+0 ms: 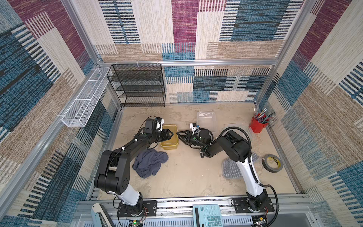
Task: Wipe the insides of the lunch boxes
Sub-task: Open the fastener of the lunch box.
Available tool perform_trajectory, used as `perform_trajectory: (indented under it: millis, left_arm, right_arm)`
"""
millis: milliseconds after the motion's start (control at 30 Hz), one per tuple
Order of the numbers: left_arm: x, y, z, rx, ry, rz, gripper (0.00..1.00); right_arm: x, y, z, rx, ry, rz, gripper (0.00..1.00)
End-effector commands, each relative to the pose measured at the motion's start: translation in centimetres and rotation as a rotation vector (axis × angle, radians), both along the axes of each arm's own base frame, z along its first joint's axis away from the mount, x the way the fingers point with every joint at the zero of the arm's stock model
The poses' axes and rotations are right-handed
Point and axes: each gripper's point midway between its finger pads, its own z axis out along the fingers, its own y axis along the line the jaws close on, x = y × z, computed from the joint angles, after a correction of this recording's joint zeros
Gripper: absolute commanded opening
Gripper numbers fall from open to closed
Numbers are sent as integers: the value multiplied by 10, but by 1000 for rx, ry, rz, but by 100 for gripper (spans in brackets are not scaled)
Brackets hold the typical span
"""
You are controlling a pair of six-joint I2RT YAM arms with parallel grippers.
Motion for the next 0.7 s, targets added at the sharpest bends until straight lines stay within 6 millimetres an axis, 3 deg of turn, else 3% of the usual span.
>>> perform_trajectory:
  millis: [0, 233, 467, 667]
  left_arm:
    - [-12, 3, -17, 0, 100, 22, 52]
    - [-14, 4, -22, 15, 120, 15, 51]
    - [-18, 7, -28, 33, 136, 14, 48]
    - [-20, 8, -36, 43, 156, 13, 45]
  right_arm:
    - [-3, 4, 13, 57, -29, 22, 54]
    - [-5, 6, 7, 99, 1, 33, 46]
    - [-10, 7, 9, 105, -12, 38, 45]
    - [-12, 6, 6, 83, -14, 41, 34]
